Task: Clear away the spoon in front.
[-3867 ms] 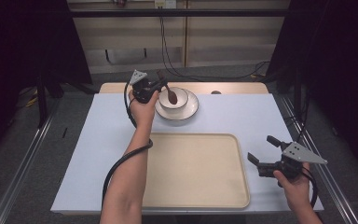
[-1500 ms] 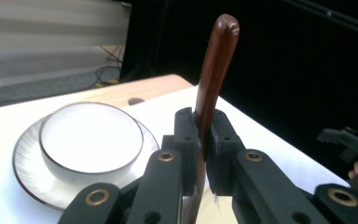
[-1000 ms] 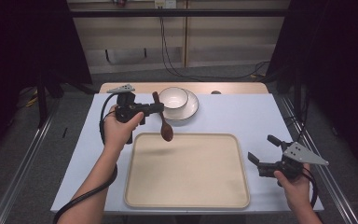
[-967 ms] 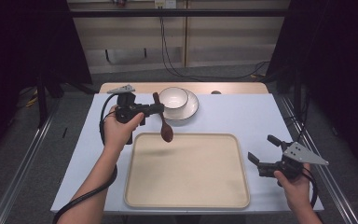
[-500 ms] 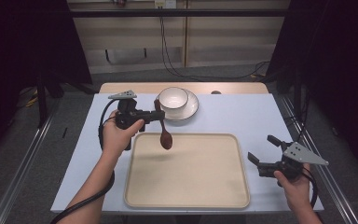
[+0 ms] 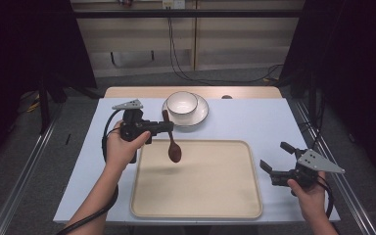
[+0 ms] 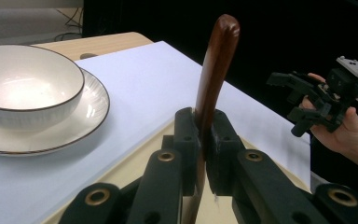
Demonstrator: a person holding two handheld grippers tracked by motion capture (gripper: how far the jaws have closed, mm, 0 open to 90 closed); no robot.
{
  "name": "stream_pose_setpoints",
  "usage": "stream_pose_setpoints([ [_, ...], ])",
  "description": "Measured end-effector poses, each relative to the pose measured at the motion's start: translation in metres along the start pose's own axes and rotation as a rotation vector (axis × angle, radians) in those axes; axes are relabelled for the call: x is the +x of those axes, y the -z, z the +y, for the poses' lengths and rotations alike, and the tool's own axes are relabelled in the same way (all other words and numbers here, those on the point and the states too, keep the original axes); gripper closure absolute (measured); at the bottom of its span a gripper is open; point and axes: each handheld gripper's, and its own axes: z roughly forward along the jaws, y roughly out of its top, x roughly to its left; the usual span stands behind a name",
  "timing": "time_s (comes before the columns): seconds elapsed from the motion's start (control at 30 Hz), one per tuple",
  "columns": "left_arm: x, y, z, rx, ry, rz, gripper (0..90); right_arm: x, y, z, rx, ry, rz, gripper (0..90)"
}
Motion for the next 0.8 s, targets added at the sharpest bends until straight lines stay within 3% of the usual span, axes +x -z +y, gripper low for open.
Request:
stream_pose_setpoints([
  [0.23,-0.005,0.001,-0.006,0.007,-0.012,-0.006,84.0,0.000,0.000,0.000,-0.002,0.003,0.000,2.8],
  [0.8,-0.013,0.000,-0.027,0.042,0.008,-0.038,84.0,0.000,0.000,0.000,-0.001,0.003,-0.002,2.8],
])
